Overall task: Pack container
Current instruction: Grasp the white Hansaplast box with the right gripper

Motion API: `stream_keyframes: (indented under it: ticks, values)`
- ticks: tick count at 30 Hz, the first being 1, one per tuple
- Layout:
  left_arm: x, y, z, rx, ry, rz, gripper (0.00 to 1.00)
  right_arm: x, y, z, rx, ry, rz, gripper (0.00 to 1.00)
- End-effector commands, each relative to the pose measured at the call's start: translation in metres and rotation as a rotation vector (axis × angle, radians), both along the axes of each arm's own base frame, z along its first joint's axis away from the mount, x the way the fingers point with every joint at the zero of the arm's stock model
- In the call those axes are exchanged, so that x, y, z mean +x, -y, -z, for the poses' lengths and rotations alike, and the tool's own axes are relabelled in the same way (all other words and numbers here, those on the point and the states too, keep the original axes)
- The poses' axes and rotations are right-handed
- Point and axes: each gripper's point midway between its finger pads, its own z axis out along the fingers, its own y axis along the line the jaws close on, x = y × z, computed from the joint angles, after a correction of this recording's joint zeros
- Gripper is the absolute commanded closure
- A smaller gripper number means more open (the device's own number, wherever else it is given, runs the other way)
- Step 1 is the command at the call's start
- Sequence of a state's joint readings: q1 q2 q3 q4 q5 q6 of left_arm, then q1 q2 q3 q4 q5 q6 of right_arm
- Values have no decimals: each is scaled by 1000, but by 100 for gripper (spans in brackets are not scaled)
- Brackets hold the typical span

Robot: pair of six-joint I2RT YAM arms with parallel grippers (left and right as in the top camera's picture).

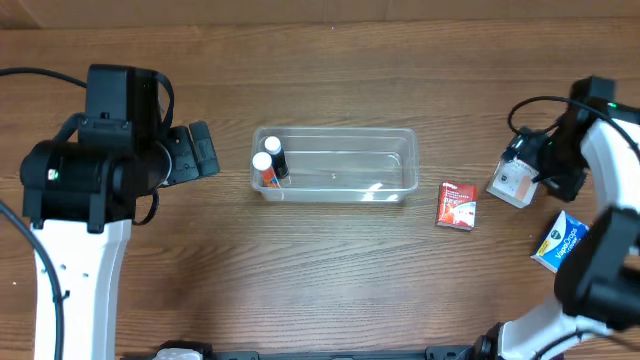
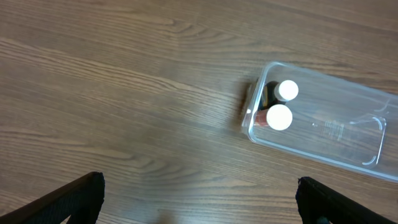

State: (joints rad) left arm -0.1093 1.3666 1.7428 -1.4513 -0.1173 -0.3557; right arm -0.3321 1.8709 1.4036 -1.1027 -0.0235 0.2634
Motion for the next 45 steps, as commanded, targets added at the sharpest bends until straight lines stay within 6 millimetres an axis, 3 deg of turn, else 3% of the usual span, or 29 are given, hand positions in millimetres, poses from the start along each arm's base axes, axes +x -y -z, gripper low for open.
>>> stream_keyframes:
  ticks: [1,4,10,14,20,31,35,39,43,45]
  values:
    - [4,2,6,1,-20,26,0,10,-2,16,29,-8,-32,0]
    - [6,6,7,-19,-18,36,0,9,-2,45,46,-66,-31,0]
    - [6,6,6,-21,-17,38,0,7,-3,57,56,-93,-31,0]
    - [6,6,7,-21,-19,38,0,5,-3,58,59,-101,-31,2]
    - [6,6,7,-21,-19,38,0,6,-3,58,57,-98,-31,20]
    - [6,6,7,-20,-19,38,0,8,-3,55,56,-93,-31,25]
    - [6,6,6,-20,-18,38,0,14,-1,37,48,-70,-32,26]
    - [7,6,6,-21,-14,38,0,23,-4,-4,28,-15,-47,25]
    - [7,6,6,-21,-11,38,0,24,-26,-58,3,63,-106,25]
    - [7,6,6,-21,-11,38,0,19,-47,-87,-11,113,-160,25]
